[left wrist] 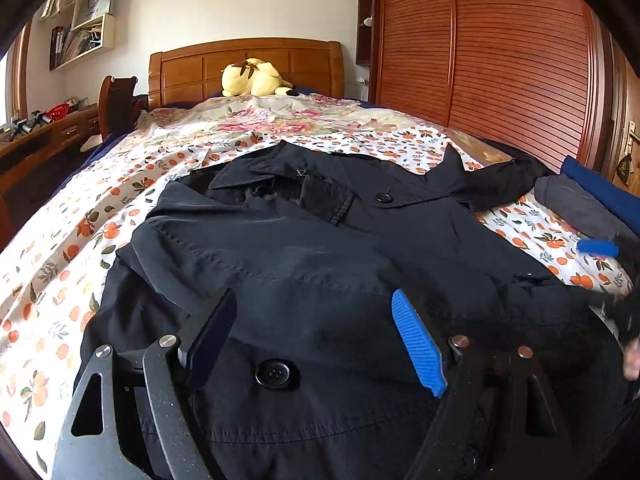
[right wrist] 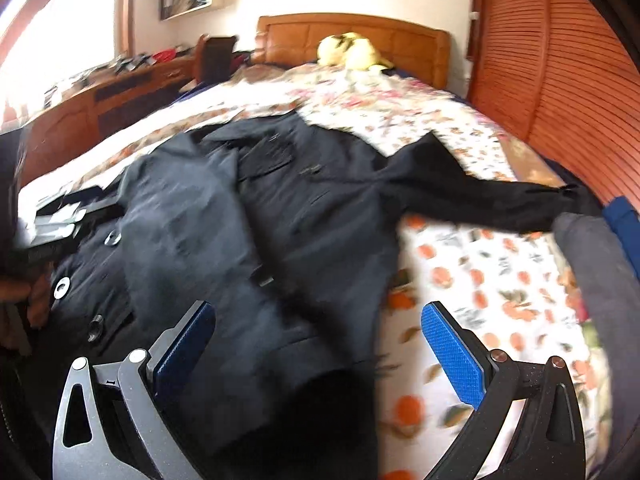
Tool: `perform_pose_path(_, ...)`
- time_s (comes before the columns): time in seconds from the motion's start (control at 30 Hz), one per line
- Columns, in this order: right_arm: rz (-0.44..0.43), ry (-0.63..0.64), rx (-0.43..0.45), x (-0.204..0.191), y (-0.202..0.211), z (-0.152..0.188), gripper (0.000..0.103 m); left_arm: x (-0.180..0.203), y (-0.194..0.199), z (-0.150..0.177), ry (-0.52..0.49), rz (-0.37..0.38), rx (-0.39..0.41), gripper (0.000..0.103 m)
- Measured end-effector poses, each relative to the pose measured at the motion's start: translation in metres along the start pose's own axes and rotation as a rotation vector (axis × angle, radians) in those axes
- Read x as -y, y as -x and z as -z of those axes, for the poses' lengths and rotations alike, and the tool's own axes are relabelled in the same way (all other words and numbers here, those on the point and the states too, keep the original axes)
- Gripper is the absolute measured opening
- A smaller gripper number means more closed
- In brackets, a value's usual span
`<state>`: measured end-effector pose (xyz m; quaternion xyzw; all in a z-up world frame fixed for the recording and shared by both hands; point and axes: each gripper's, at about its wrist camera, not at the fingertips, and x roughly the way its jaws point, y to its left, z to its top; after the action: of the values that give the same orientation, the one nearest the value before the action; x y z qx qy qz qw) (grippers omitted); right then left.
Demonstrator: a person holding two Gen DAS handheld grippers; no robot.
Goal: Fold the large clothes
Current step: 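Move the right gripper to the other coat sleeve and close on it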
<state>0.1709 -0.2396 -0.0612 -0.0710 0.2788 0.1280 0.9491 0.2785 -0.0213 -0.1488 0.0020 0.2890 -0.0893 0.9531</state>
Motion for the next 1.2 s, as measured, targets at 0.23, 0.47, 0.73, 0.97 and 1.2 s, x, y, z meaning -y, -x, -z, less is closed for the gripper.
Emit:
perform_pose_path(0.23,0.162,0.018,0.025,0.044,-0.015,-0.038,0.102,0.003,-0.008,0.000,-0.009,-0.005,-0.030,0.081)
perform_pose_path(0.47,0.246,-0.015,-0.091,0.094,-0.100,-0.069,0.101,0.005,-0.006,0.001,-0.019,-0.013,-0.015,0.081)
perform_pose_path(0.73,0.255,-0.262,-0.222,0.164,-0.181,-0.082,0.099,0.007,-0.004,0.001,-0.032,-0.018,-0.011,0.081)
perform_pose_path(0.97,0.233,-0.395,-0.271,0.196,-0.212,-0.089,0.078,0.007,-0.005,0.002,-0.026,-0.012,-0.016,0.081)
perform_pose_path(1.2,0.299,-0.279,-0.262,0.190,-0.210,-0.111,0.005,0.010,-0.006,0.001,-0.030,-0.010,-0.014,0.081)
